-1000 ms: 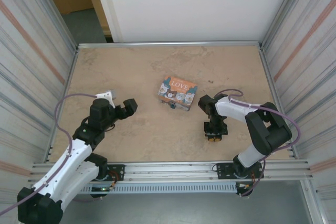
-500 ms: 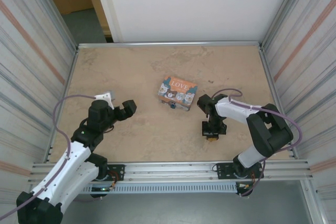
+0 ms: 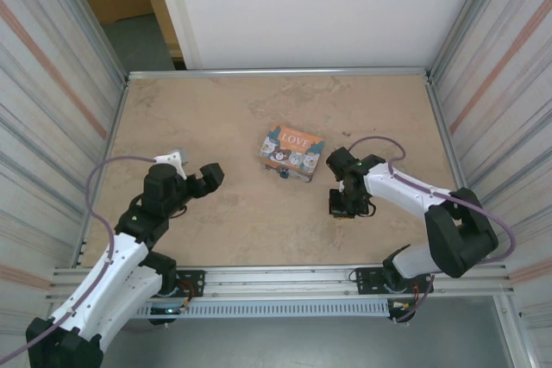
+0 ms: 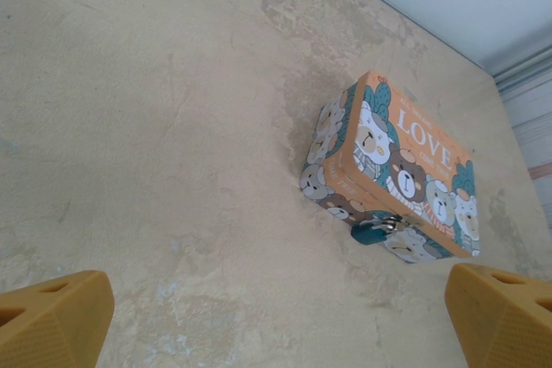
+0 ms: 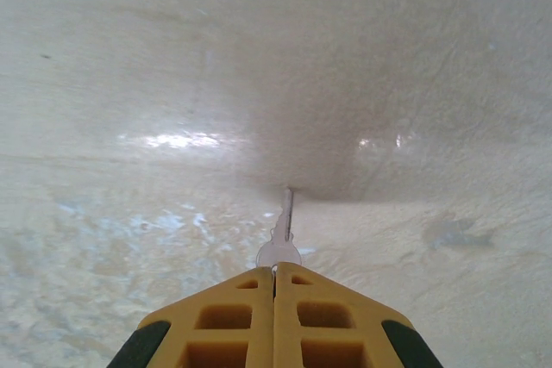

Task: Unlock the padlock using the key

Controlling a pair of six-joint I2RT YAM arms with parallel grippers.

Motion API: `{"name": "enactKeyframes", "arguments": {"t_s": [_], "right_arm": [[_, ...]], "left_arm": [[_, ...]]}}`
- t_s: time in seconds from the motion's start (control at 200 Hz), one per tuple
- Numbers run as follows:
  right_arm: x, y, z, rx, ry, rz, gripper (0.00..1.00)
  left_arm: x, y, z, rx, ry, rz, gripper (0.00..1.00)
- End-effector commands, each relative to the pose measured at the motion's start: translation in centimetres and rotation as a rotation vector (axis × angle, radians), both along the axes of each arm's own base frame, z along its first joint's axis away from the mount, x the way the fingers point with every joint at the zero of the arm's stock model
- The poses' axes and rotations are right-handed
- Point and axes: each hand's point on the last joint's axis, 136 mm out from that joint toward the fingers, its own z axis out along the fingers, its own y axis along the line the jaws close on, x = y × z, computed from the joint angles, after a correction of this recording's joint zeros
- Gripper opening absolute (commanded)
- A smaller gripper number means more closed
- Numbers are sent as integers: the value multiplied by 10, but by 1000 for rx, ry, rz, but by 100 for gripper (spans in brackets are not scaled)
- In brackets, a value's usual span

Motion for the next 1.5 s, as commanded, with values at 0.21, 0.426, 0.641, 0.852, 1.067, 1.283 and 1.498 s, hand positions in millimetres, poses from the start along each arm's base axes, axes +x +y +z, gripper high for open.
{"name": "enactKeyframes", "arguments": {"t_s": [0.21,0.426,0.641,0.852,1.067,1.283,1.498], "right_arm": [[29,28,53,145,-204,78,0],[48,45,91,236,-321,98,0],[68,65,131,342,-453,114,0],[91,94,170,475,-566,136,0],[106,127,197,575,-635,169,0],[109,159,208,633,-658,214,0],[105,178,202,661,-635,233,0]], "left_arm": [[10,-20,29,-241,53,14,99],[14,-32,39,-375,166,40,99],[18,-52,39,-594,307,60,98],[20,-66,37,-792,364,118,96],[25,-91,43,-974,381,135,91],[27,-131,48,-1082,474,95,88],[39,-153,58,-1139,501,67,85]]}}
